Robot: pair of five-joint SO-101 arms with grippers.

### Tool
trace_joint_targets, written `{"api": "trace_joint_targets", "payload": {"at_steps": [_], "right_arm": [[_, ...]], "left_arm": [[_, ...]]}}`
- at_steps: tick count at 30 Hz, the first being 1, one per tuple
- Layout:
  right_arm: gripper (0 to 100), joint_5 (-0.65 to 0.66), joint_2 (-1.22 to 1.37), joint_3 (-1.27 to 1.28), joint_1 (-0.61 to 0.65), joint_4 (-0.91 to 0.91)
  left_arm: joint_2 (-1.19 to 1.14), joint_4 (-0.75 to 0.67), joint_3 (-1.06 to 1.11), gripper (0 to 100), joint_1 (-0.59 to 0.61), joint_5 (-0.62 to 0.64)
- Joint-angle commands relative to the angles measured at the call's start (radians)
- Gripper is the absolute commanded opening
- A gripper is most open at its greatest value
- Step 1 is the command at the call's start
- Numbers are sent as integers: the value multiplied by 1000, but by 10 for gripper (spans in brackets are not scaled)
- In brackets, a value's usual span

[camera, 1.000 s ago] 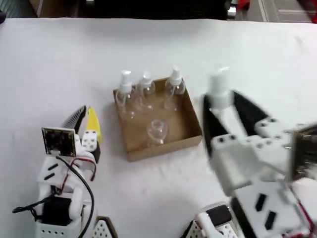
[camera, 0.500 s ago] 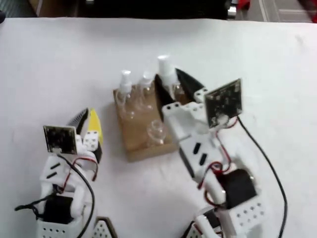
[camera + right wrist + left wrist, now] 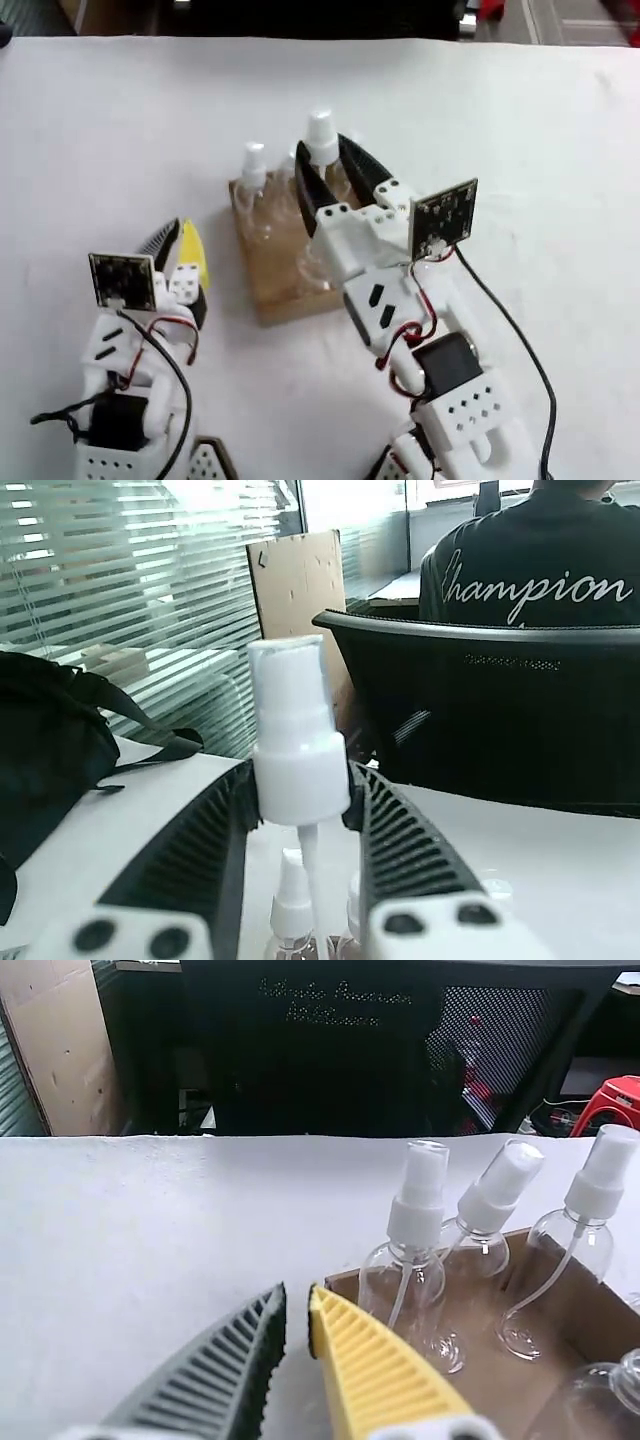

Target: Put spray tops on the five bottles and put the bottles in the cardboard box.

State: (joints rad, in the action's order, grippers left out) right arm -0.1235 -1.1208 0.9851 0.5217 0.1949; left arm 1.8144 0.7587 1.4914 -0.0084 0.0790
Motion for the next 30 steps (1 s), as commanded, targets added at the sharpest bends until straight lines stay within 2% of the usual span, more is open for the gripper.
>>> {"api": "trace_joint_targets", "payload": {"at_steps": [1,3,9,30], "right_arm": [[17,-12,-16,-28,8,-31],[17,-12,-8,-3,8,-36],[17,-5,44,101,1,-217],[17,-5,58,160,8,-226]], "left_arm": [[15,-37,-11,50,-13,11],[15,-37,-11,50,-15,11],[15,-34,-11,50,-15,11],[15,-37,-11,50,-45,5]]}}
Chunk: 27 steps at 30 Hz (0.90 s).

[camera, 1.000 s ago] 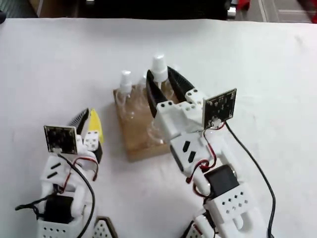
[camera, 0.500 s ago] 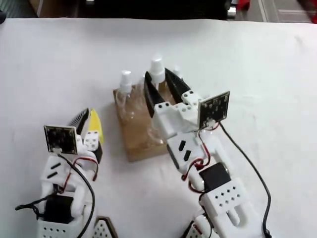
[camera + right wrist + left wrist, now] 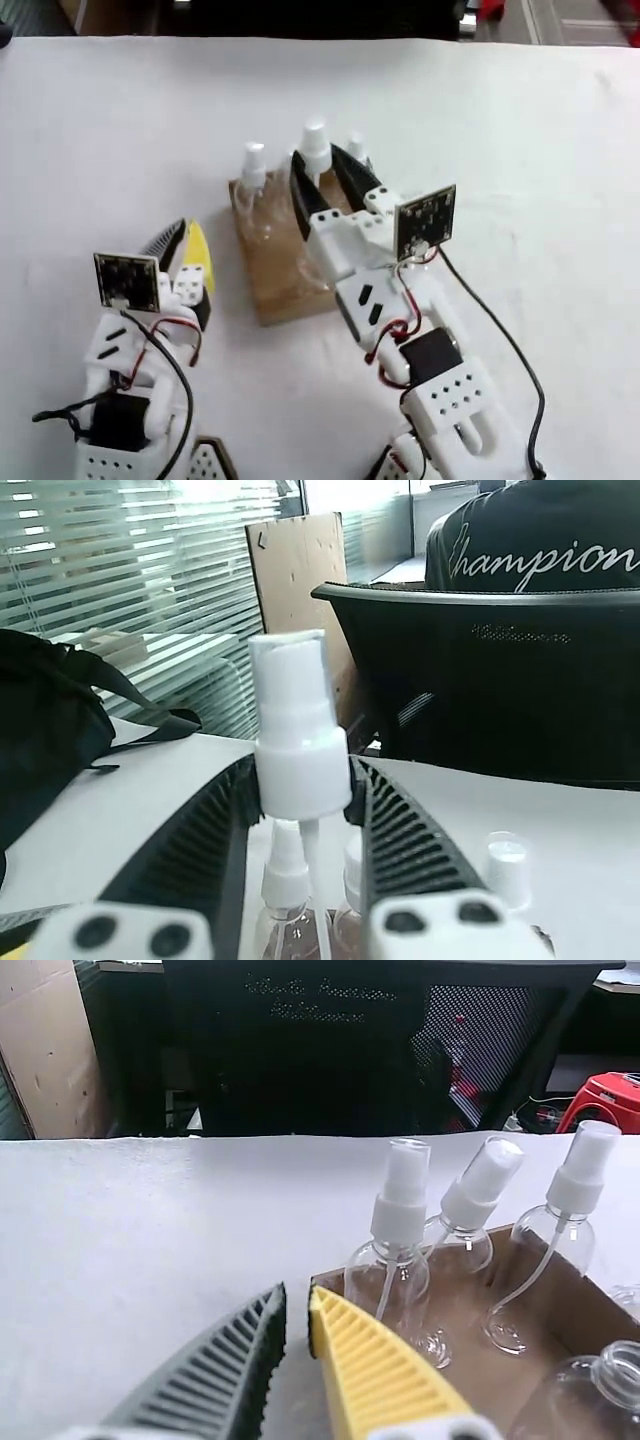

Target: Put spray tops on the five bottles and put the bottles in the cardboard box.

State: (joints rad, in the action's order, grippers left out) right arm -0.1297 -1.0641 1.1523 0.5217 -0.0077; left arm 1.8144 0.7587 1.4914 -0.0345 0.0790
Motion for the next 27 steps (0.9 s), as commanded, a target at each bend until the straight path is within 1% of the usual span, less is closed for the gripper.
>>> {"api": "trace_joint_targets", "payload": {"at_steps": [1,18,23,27], "right_arm": [[17,2,1,-6,8,-24],[17,2,2,2,10,-27],[17,2,-5,61,7,-79],[17,18,-8,74,7,-77]], "left_arm": [[15,-37,-11,50,-19,5],[15,-37,-11,50,-19,5],[15,-37,-11,50,-19,5],[15,-37,-11,50,-19,5]]}}
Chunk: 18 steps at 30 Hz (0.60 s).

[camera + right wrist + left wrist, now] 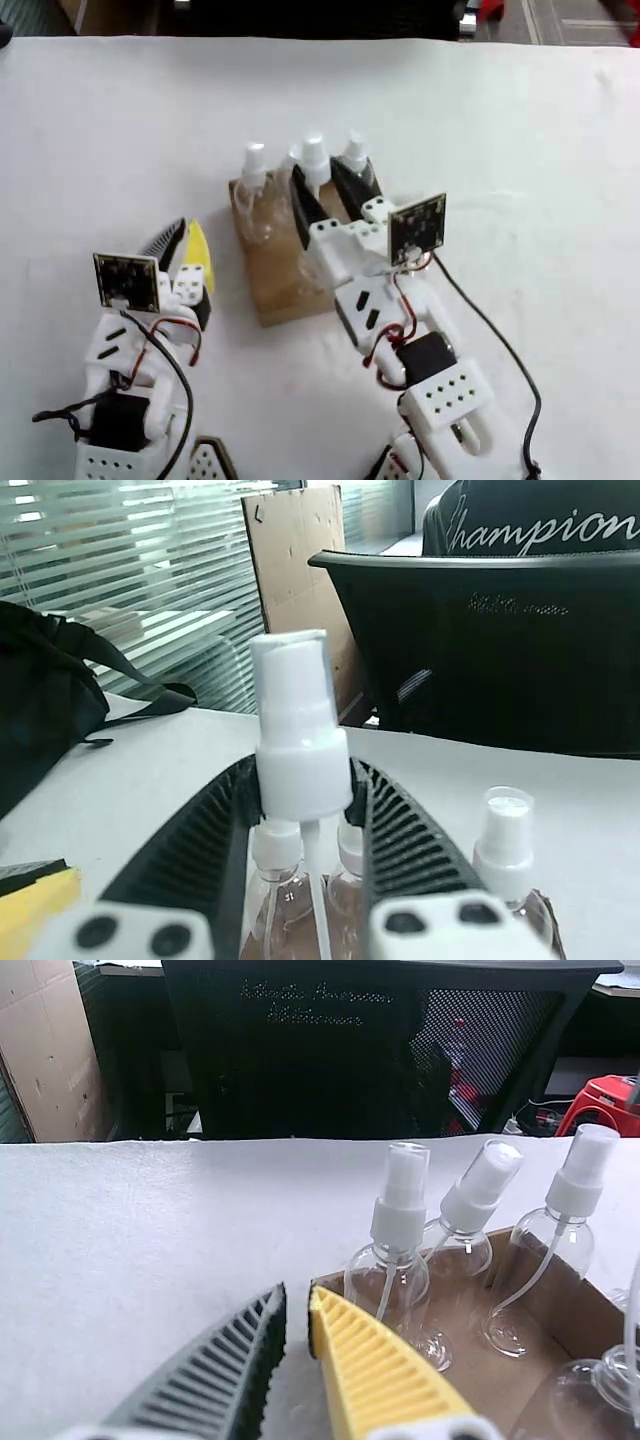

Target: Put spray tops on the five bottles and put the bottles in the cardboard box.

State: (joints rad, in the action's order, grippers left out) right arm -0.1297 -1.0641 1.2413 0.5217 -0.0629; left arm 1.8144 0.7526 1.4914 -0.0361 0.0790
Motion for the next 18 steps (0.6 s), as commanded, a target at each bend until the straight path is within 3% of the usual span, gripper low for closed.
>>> {"api": "trace_joint_targets", "payload": {"at_steps": [1,12,18], "right_arm": [[17,38,-8,-15,10,-18],[17,57,-28,-15,7,122],[18,57,-194,-15,5,298]], "left_arm": [[15,-31,-11,50,-18,5],[15,-31,-11,50,-18,3],[15,-31,-11,50,-18,3]]}}
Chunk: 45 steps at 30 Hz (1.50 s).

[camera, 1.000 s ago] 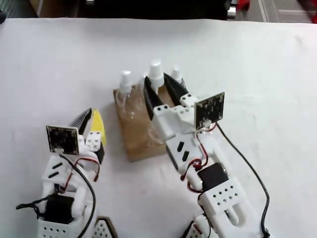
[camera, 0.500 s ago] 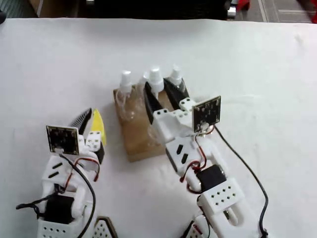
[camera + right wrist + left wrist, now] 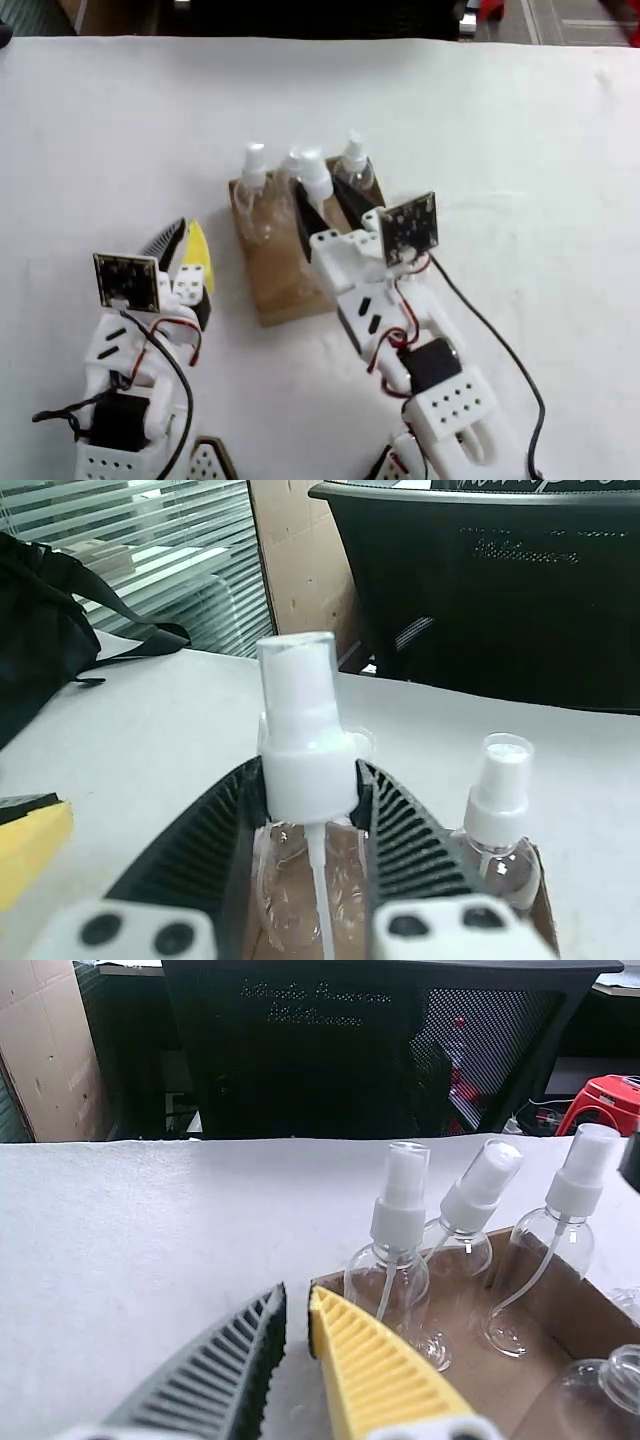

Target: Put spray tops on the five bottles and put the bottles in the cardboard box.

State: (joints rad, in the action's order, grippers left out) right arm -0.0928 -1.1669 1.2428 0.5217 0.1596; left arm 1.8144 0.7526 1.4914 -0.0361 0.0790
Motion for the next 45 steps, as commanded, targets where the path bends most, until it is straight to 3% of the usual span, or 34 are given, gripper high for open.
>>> {"api": "trace_joint_targets", "payload": {"at_steps": [1,9,17,45], "right_arm": [[19,20,-127,-15,5,105],[22,20,-292,110,8,159],[22,20,-302,224,10,-25],[22,21,-308,364,-36,35]], "left_arm": [[15,-31,-11,50,-18,3],[15,-28,-11,50,-18,3],[15,-28,-11,50,-18,3],[15,-29,-11,50,-18,3]]}}
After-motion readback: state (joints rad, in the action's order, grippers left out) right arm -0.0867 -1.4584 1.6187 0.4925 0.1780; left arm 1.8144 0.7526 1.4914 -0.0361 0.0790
